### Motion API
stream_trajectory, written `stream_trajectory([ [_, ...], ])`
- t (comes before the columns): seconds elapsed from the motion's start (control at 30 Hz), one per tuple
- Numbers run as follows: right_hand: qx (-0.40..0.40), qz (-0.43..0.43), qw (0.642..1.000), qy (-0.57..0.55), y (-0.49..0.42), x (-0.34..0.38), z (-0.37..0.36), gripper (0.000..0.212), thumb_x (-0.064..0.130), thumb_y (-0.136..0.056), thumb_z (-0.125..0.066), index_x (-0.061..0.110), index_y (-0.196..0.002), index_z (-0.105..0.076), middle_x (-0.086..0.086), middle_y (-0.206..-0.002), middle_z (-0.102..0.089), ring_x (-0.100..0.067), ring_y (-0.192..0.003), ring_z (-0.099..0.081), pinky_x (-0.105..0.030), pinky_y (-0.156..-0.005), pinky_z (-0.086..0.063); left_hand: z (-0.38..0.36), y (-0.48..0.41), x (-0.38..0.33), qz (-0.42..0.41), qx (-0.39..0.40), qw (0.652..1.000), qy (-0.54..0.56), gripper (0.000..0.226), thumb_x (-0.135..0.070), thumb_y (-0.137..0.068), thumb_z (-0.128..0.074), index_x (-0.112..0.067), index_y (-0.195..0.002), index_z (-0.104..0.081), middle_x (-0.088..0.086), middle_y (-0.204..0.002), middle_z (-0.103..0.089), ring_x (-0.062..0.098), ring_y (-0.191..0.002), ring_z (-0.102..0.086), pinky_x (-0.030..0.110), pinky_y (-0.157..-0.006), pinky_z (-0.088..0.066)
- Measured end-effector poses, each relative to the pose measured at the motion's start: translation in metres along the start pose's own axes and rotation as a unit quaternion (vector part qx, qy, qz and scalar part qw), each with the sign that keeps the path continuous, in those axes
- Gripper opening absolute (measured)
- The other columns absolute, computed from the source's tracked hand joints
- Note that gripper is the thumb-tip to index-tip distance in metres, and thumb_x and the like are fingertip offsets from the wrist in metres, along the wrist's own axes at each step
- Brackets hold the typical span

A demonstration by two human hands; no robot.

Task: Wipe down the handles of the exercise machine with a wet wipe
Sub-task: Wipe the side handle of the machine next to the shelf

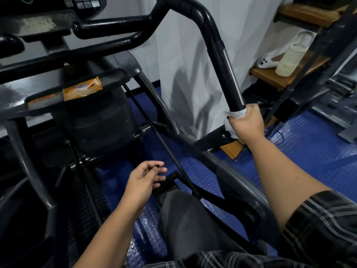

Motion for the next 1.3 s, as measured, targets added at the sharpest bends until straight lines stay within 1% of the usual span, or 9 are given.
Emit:
stream_trajectory([
  [0.1,-0.049,0.038,0.997,0.053,0.008,0.004,0.007,0.049,0.047,-0.074,-0.075,0.012,-0.102,-0.053,-0.006,-0.115,-0.048,-0.024,-0.105,-0.052,-0.036,-0.082,-0.047,0.006,0.003,0.002,0.0,-0.006,1.0,0.002,0.018,-0.01,-0.1,-0.05,-0.013,-0.106,-0.067,0.005,-0.097,-0.075,0.017,-0.081,-0.066,0.031,-0.073,-0.048],
  [0.2,-0.032,-0.007,0.999,0.038,0.022,-0.018,0.005,0.059,0.057,-0.073,-0.075,0.014,-0.105,-0.049,-0.004,-0.103,-0.058,-0.025,-0.091,-0.057,-0.038,-0.074,-0.048,0.012,0.001,-0.001,-0.005,-0.016,1.0,0.005,0.018,-0.01,-0.099,-0.051,-0.014,-0.104,-0.067,0.006,-0.096,-0.075,0.016,-0.079,-0.066,0.029,-0.071,-0.049],
  [0.37,-0.002,-0.002,0.987,0.162,0.045,-0.042,0.006,0.04,0.032,-0.087,-0.069,0.007,-0.103,-0.043,-0.015,-0.098,-0.064,-0.037,-0.087,-0.063,-0.037,-0.062,-0.04,0.013,-0.005,-0.003,-0.007,-0.019,1.0,0.009,0.018,-0.009,-0.099,-0.051,-0.013,-0.104,-0.067,0.008,-0.097,-0.075,0.016,-0.078,-0.066,0.027,-0.069,-0.049],
  [0.47,-0.012,0.027,0.967,0.251,0.057,-0.046,0.011,0.037,0.031,-0.088,-0.068,0.007,-0.098,-0.041,-0.013,-0.092,-0.065,-0.036,-0.084,-0.064,-0.036,-0.059,-0.036,0.004,-0.007,-0.005,-0.003,-0.007,1.0,0.004,0.018,-0.009,-0.099,-0.05,-0.012,-0.104,-0.067,0.008,-0.098,-0.074,0.017,-0.079,-0.065,0.029,-0.071,-0.048],
  [0.63,-0.021,0.042,0.953,0.3,0.06,-0.048,0.011,0.034,0.021,-0.084,-0.07,0.01,-0.096,-0.04,-0.01,-0.093,-0.064,-0.032,-0.083,-0.063,-0.035,-0.059,-0.038,0.0,-0.018,-0.019,-0.014,0.001,1.0,-0.004,0.018,-0.008,-0.1,-0.049,-0.01,-0.105,-0.067,0.007,-0.096,-0.074,0.017,-0.079,-0.064,0.027,-0.069,-0.047],
  [0.77,-0.033,-0.013,0.958,0.284,0.054,-0.047,0.013,0.032,0.027,-0.089,-0.066,0.012,-0.096,-0.038,-0.011,-0.093,-0.066,-0.034,-0.083,-0.064,-0.035,-0.06,-0.036,0.006,-0.032,-0.027,-0.018,-0.001,1.0,0.0,0.018,-0.009,-0.1,-0.049,-0.014,-0.102,-0.067,0.006,-0.095,-0.074,0.017,-0.078,-0.065,0.027,-0.069,-0.048],
  [0.93,-0.059,-0.062,0.98,0.181,0.043,-0.035,0.009,0.04,0.038,-0.087,-0.067,0.011,-0.109,-0.047,-0.011,-0.102,-0.067,-0.035,-0.093,-0.064,-0.035,-0.064,-0.035,-0.01,-0.046,-0.028,-0.009,0.027,0.999,-0.019,0.019,-0.009,-0.1,-0.049,-0.014,-0.102,-0.067,0.005,-0.094,-0.074,0.014,-0.076,-0.065,0.026,-0.068,-0.047],
  [1.13,-0.068,-0.002,0.993,0.096,0.024,0.004,0.006,0.037,0.027,-0.085,-0.071,0.009,-0.111,-0.052,-0.01,-0.105,-0.063,-0.034,-0.098,-0.06,-0.036,-0.07,-0.037,-0.047,-0.06,-0.039,-0.009,0.086,0.995,-0.053,0.018,-0.011,-0.1,-0.05,-0.014,-0.104,-0.067,0.002,-0.094,-0.075,0.013,-0.079,-0.065,0.027,-0.07,-0.047],
  [1.3,0.01,0.068,0.99,0.126,0.035,-0.003,0.0,0.055,0.013,-0.089,-0.06,0.009,-0.14,-0.038,-0.015,-0.122,-0.058,-0.04,-0.104,-0.058,-0.042,-0.076,-0.043,-0.066,-0.07,-0.05,-0.018,0.114,0.991,-0.071,0.019,-0.012,-0.101,-0.049,-0.016,-0.102,-0.068,0.001,-0.093,-0.075,0.013,-0.079,-0.067,0.028,-0.071,-0.048],
])
Point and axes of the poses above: each hand's wrist, its own y-axis away from the middle knuckle, its own z-axis out of the back of the hand, x = y × z, the point moved 10 cm from there along -y, towards the middle knuckle
